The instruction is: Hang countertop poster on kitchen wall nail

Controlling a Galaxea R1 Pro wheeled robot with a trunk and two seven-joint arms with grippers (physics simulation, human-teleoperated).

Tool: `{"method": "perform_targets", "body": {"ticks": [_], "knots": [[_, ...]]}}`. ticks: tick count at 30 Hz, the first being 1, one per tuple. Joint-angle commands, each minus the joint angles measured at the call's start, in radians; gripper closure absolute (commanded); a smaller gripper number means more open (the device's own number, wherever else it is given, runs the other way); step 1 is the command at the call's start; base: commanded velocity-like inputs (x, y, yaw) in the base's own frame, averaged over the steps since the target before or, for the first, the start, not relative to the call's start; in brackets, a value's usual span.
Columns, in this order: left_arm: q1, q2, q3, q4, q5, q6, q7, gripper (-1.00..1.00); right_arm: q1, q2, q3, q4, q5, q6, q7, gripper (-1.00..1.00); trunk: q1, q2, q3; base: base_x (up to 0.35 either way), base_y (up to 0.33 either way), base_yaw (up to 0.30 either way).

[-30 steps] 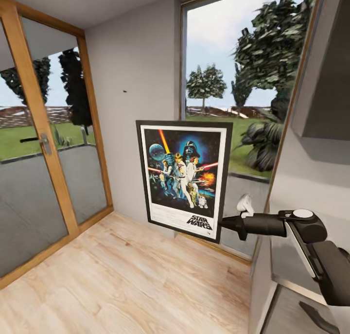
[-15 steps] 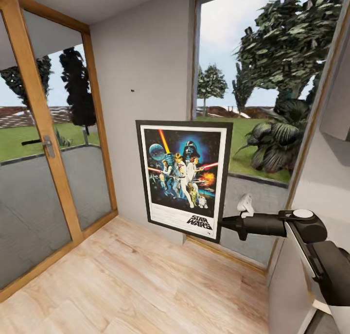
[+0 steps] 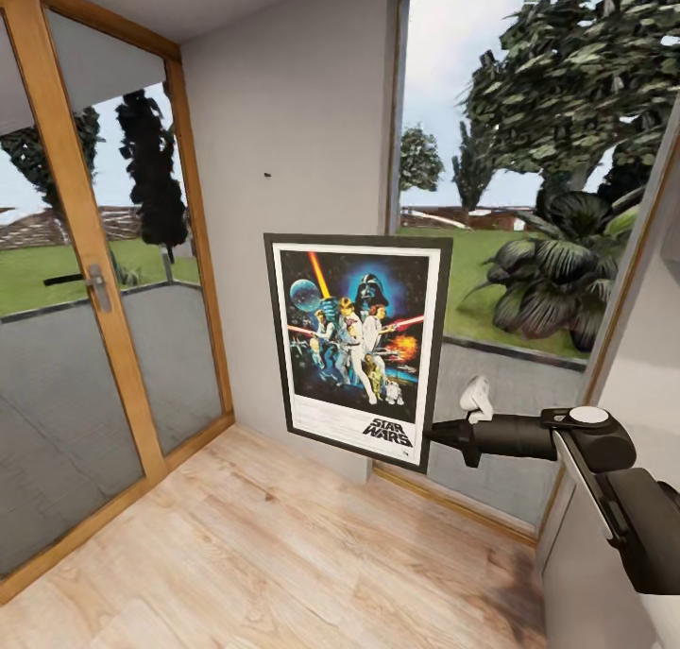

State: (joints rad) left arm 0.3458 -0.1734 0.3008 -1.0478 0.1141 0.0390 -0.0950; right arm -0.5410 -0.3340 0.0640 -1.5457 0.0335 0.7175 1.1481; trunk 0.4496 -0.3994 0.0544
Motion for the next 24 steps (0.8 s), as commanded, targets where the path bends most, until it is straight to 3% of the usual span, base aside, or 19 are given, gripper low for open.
{"method": "perform_targets", "body": {"ticks": [1, 14, 22, 24], "knots": [[0.0, -0.001, 0.003, -0.001, 0.01, 0.004, -0.008, -1.0, -0.001, 0.0, 0.0, -0.001, 0.002, 0.008, 0.005, 1.0, 0.0, -0.001, 0.0, 0.001, 0.002, 0.0], [0.0, -0.001, 0.005, -0.002, 0.01, 0.003, -0.008, -1.0, -0.001, 0.0, 0.0, -0.001, 0.002, 0.008, 0.007, 1.0, 0.0, -0.001, 0.0, 0.0, 0.0, 0.0], [0.001, -0.001, 0.005, -0.013, 0.008, -0.035, -0.01, -1.0, -0.001, -0.002, -0.001, -0.001, 0.0, 0.004, 0.009, 1.0, 0.0, -0.001, 0.0, 0.037, 0.032, 0.0], [0.001, -0.001, -0.003, 0.027, 0.007, -0.032, -0.009, -1.0, -0.001, -0.003, -0.083, -0.001, -0.006, 0.003, 0.012, 1.0, 0.0, -0.001, 0.0, 0.237, 0.202, 0.0]]}}
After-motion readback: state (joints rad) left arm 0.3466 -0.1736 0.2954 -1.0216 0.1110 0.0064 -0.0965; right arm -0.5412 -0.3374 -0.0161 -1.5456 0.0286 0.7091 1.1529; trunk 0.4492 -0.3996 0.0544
